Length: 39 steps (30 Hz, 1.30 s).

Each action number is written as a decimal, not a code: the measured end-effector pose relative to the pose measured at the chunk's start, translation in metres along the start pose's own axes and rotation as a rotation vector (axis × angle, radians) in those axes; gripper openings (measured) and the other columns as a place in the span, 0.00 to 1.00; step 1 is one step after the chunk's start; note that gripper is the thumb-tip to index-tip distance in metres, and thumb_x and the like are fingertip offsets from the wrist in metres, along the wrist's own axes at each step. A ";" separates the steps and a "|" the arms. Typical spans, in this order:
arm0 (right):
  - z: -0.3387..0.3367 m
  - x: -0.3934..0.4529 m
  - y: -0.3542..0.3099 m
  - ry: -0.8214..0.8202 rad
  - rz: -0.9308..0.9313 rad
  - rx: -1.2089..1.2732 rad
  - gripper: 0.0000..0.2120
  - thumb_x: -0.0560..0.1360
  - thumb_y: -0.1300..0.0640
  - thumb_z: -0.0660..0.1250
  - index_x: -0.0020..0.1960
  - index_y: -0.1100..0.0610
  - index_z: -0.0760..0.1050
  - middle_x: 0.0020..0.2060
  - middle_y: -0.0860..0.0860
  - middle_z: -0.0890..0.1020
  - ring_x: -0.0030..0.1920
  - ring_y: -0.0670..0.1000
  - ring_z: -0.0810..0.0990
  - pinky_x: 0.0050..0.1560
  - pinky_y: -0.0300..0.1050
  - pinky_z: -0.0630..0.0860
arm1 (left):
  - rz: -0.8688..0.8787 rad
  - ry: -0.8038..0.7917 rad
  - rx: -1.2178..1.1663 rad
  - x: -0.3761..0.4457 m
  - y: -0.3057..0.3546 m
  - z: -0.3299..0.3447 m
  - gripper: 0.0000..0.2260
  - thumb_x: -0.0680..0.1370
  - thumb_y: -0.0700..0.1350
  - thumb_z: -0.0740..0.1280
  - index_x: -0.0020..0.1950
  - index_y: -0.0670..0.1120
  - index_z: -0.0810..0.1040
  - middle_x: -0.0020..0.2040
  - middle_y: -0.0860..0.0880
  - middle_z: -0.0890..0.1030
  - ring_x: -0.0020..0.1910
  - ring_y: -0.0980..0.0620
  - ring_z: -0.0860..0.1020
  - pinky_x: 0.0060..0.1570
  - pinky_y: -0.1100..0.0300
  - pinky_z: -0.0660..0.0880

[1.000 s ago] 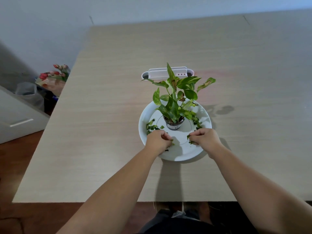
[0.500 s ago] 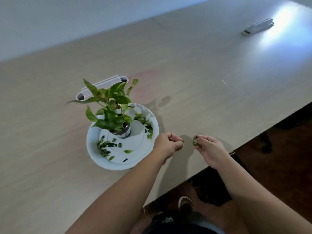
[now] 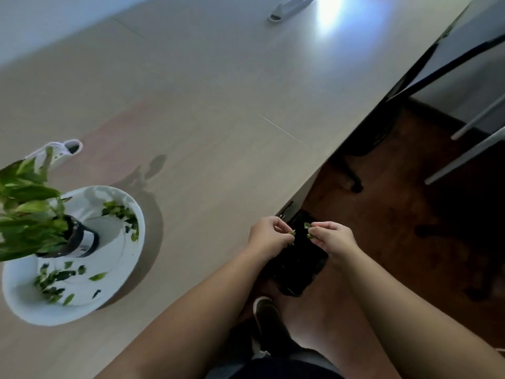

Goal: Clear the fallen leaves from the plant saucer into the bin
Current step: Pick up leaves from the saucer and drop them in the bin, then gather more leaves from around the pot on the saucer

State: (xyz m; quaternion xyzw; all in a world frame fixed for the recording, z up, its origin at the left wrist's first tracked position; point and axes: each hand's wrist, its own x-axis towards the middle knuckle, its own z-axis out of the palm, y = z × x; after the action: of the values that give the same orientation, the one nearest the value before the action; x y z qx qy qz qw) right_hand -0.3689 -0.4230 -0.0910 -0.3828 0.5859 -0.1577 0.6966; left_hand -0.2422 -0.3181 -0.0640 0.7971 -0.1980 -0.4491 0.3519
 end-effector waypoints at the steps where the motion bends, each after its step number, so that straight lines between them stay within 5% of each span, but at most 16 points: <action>1: -0.005 0.004 0.001 0.030 0.009 -0.020 0.05 0.72 0.71 0.70 0.41 0.62 0.79 0.39 0.58 0.82 0.38 0.51 0.82 0.37 0.35 0.82 | 0.001 -0.002 0.024 0.004 0.001 0.007 0.05 0.69 0.40 0.74 0.38 0.49 0.81 0.36 0.49 0.83 0.33 0.55 0.79 0.34 0.64 0.75; 7: -0.025 0.033 0.006 0.136 0.014 -0.127 0.10 0.74 0.65 0.69 0.54 0.62 0.82 0.39 0.55 0.83 0.40 0.51 0.82 0.49 0.44 0.80 | 0.003 -0.022 0.106 0.030 0.001 0.040 0.09 0.73 0.49 0.73 0.51 0.48 0.86 0.46 0.47 0.87 0.48 0.48 0.84 0.53 0.56 0.80; 12: -0.032 0.032 0.000 0.104 0.037 -0.134 0.20 0.76 0.70 0.61 0.67 0.63 0.73 0.57 0.54 0.79 0.55 0.50 0.77 0.57 0.42 0.74 | 0.035 -0.007 0.168 0.036 0.006 0.052 0.12 0.77 0.48 0.69 0.58 0.48 0.84 0.56 0.48 0.85 0.57 0.52 0.81 0.62 0.59 0.75; 16: -0.035 0.034 -0.003 0.103 0.035 -0.136 0.22 0.75 0.71 0.60 0.68 0.63 0.73 0.66 0.56 0.77 0.55 0.50 0.75 0.54 0.41 0.71 | 0.074 0.020 0.144 0.034 0.011 0.044 0.09 0.76 0.46 0.70 0.55 0.49 0.85 0.52 0.50 0.86 0.54 0.54 0.81 0.58 0.60 0.76; 19: -0.011 0.026 -0.013 0.021 -0.007 -0.150 0.20 0.75 0.69 0.61 0.66 0.63 0.74 0.64 0.57 0.78 0.58 0.52 0.78 0.55 0.42 0.72 | 0.099 0.147 0.020 0.023 0.015 0.011 0.05 0.74 0.46 0.73 0.47 0.48 0.85 0.44 0.52 0.85 0.45 0.55 0.82 0.50 0.61 0.77; 24: -0.001 0.017 -0.019 -0.070 -0.063 -0.124 0.16 0.76 0.65 0.63 0.61 0.58 0.78 0.59 0.55 0.81 0.59 0.52 0.79 0.62 0.46 0.74 | 0.105 0.143 0.015 0.016 0.015 -0.001 0.05 0.70 0.48 0.76 0.39 0.48 0.83 0.34 0.53 0.82 0.35 0.54 0.79 0.43 0.59 0.78; 35: 0.184 -0.043 -0.036 -0.534 -0.210 -0.456 0.09 0.74 0.62 0.68 0.47 0.49 0.81 0.50 0.51 0.85 0.53 0.49 0.82 0.63 0.46 0.76 | -0.023 0.577 -0.062 -0.042 -0.061 -0.153 0.03 0.75 0.47 0.71 0.45 0.49 0.83 0.40 0.53 0.83 0.42 0.54 0.80 0.45 0.61 0.74; 39: 0.241 -0.065 -0.018 -0.649 -0.278 -0.620 0.10 0.75 0.63 0.68 0.54 0.56 0.81 0.52 0.54 0.84 0.51 0.49 0.80 0.60 0.45 0.75 | -0.073 0.709 0.083 -0.073 -0.104 -0.188 0.06 0.74 0.46 0.70 0.49 0.49 0.84 0.48 0.51 0.82 0.49 0.53 0.80 0.49 0.63 0.72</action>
State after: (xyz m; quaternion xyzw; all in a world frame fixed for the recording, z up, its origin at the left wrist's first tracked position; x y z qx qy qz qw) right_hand -0.1560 -0.3077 -0.0278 -0.6772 0.3003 0.0605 0.6689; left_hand -0.1190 -0.1304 -0.0331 0.9235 -0.0529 -0.1483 0.3497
